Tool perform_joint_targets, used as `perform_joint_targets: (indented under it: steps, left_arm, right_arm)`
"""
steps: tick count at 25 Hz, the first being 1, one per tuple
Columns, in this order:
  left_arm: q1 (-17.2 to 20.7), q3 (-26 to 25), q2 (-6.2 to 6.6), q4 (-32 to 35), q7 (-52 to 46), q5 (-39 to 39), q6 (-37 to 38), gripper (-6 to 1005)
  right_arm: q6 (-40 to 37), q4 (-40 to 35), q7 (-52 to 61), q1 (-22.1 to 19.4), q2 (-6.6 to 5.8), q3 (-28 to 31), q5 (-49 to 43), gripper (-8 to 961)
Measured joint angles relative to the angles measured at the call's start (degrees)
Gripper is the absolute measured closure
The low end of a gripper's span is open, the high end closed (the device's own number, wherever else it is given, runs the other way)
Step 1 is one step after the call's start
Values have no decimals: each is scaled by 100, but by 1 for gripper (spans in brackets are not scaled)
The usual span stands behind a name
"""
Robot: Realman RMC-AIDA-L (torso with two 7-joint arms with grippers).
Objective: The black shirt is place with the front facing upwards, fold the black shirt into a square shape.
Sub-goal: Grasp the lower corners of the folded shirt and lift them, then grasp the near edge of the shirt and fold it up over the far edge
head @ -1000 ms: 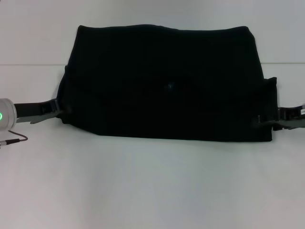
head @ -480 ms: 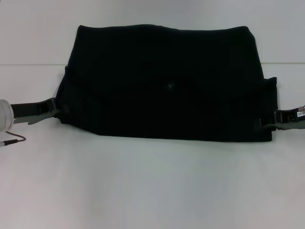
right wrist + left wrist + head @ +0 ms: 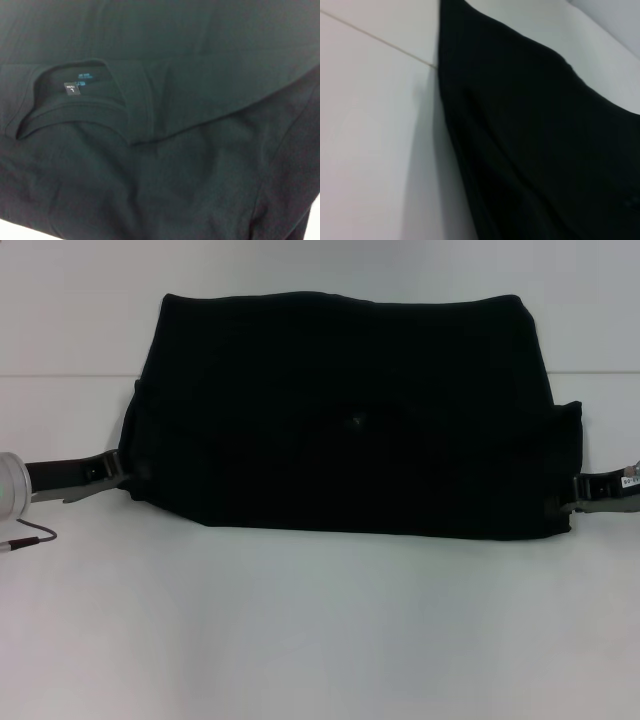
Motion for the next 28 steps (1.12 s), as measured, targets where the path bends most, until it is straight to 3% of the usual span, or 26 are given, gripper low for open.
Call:
perform_joint_targets:
  steps: [4,6,13,20,24,28]
  left_arm:
    - [57,-99,12,0,160,-172,290,951]
    - [83,-133,103,-26,158,-150,809,951]
    - [330,-252,388,108,-265,272,2540,950]
    - [882,-712,538,503,-551,1098,4436,950]
    - [962,-977,574,510,-623,1625,4813,950]
    - [894,-1137,548,491,-622,1627,4676,950]
  right_arm:
    - [-253,-7,-99,-6,-50,20,0,827]
    - [-544,-54,-186,-30,-113,38,9,898]
    - [-2314,-339,-793,-196,-376,-4,-45,898]
    - [-3786,-575,-1495,-380,-335,-11,-402,899]
    - [-3908,-512,-1763,-399,-262,-13,-616,899]
    - [-3660,-486,-1810,-420,-216,166,-583,898]
